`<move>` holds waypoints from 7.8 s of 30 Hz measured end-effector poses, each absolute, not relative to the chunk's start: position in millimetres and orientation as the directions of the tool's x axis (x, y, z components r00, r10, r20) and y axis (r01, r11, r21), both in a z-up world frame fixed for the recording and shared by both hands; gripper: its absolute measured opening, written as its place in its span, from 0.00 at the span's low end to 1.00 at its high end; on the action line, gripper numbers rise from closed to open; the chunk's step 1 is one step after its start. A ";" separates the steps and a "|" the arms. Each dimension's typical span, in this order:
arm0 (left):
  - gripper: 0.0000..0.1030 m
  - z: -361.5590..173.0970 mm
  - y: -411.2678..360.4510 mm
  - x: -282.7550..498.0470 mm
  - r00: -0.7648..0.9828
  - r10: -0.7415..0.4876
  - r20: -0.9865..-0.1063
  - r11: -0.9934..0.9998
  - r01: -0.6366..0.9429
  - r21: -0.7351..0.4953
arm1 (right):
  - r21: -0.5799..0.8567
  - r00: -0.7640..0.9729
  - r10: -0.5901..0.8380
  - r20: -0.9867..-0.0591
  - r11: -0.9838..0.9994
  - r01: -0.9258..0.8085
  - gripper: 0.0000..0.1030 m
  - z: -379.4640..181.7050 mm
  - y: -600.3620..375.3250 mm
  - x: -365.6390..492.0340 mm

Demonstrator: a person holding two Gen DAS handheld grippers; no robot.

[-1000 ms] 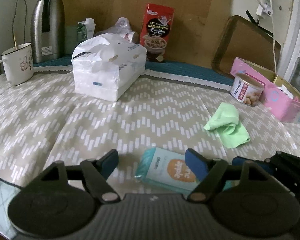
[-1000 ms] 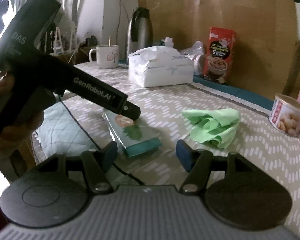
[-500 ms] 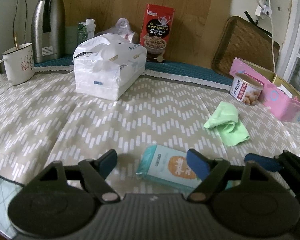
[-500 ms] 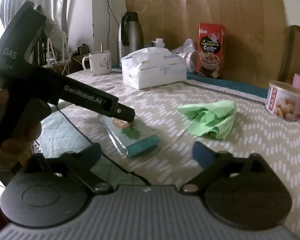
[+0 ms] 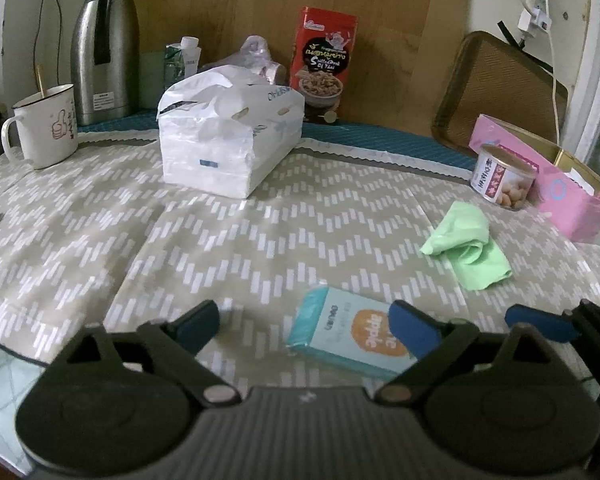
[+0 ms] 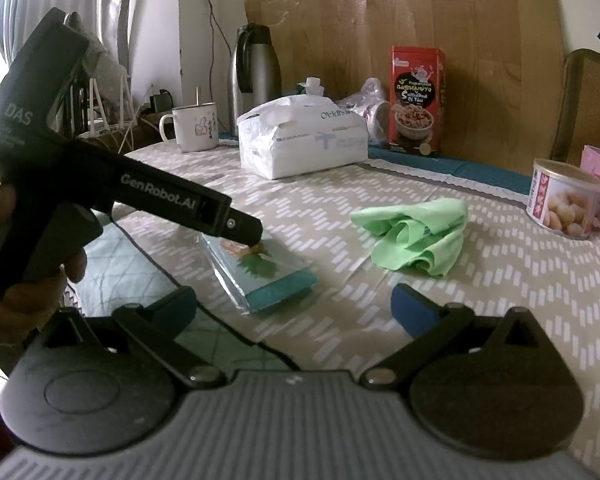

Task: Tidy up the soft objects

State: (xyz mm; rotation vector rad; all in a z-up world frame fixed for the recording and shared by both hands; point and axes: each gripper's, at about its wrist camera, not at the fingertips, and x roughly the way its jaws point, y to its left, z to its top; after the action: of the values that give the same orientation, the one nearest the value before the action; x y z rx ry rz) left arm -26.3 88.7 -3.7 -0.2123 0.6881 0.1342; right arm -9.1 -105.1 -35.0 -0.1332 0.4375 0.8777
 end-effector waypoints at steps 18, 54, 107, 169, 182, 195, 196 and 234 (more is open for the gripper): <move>0.55 -0.6 93.7 -26.2 0.775 -0.208 -0.597 0.928 -0.037 -0.371 | -0.014 0.562 0.708 -0.427 0.617 -0.787 0.51 -31.9 -96.5 -11.2; 0.66 29.0 -206.2 165.6 0.484 -0.563 -0.670 0.800 0.521 -0.296 | 0.094 0.838 0.382 -0.390 0.922 -0.377 0.46 -15.9 -365.0 4.2; 0.89 88.0 -185.6 96.5 0.820 -0.276 -0.502 0.943 0.331 0.022 | 0.342 0.936 0.232 -0.264 0.930 -0.133 0.62 38.1 -371.7 49.0; 0.92 -6.9 67.7 68.2 0.818 0.048 -0.573 0.998 -0.065 -0.009 | 0.159 0.759 0.483 -0.437 0.872 -0.463 0.66 2.1 -132.5 43.4; 0.92 -11.7 79.5 74.3 0.794 0.017 -0.607 0.993 -0.087 -0.086 | 0.090 0.728 0.495 -0.474 0.850 -0.520 0.62 -6.0 -109.0 58.7; 0.67 9.8 10.2 76.0 0.762 -0.266 -0.591 0.964 0.197 -0.179 | 0.019 0.694 0.535 -0.481 0.798 -0.602 0.08 -15.0 -118.7 48.1; 0.50 5.4 2.0 82.2 0.730 -0.291 -0.619 0.957 0.222 -0.188 | 0.006 0.700 0.533 -0.475 0.798 -0.603 0.08 -15.2 -121.5 44.5; 0.84 78.0 -198.2 205.3 0.796 -0.303 -0.524 0.942 0.332 -0.041 | 0.178 0.975 0.167 -0.144 0.974 -0.140 0.57 17.5 -336.5 107.3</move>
State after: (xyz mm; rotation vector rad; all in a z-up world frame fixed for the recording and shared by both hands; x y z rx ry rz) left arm 205.3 -198.2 78.0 0.0541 0.5536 -0.3412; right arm 107.3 -336.5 17.5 0.1678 0.1594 0.1556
